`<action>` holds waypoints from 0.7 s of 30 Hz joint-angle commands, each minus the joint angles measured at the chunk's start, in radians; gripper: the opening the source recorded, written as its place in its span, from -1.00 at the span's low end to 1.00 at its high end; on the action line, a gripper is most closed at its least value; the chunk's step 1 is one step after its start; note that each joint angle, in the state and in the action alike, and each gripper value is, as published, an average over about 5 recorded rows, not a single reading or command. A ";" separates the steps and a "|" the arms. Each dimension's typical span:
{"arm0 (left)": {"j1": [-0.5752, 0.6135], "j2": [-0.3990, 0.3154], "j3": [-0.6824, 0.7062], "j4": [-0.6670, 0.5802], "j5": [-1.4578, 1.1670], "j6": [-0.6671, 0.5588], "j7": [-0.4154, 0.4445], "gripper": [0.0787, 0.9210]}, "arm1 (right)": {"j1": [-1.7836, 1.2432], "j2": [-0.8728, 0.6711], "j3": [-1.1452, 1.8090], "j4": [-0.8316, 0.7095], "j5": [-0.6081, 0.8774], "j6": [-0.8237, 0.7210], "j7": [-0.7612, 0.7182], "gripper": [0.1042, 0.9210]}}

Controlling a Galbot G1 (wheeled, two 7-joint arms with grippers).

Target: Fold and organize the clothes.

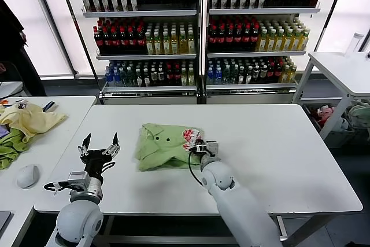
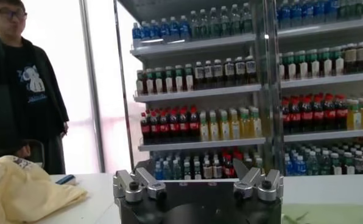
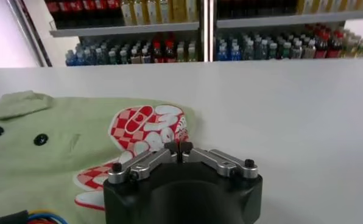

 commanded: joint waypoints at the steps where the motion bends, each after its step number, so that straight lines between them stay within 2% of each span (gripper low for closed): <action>1: 0.003 0.000 0.005 -0.005 0.008 0.005 0.006 0.77 | 0.099 -0.226 0.020 -0.017 -0.177 -0.015 -0.281 -0.98; 8: 0.006 -0.007 0.015 -0.011 0.023 0.017 0.019 0.77 | 0.019 -0.296 0.104 0.027 -0.267 0.024 -0.351 -0.98; 11: 0.011 -0.010 0.017 -0.018 0.028 0.021 0.024 0.77 | -0.041 -0.302 0.156 0.078 -0.260 0.118 -0.321 -0.95; 14: 0.021 -0.016 0.018 -0.032 0.035 0.023 0.026 0.77 | -0.115 -0.299 0.216 0.172 -0.251 0.205 -0.270 -0.80; 21: 0.061 -0.027 0.011 -0.076 0.041 0.031 0.039 0.77 | -0.356 -0.293 0.365 0.415 -0.265 0.271 -0.224 -0.32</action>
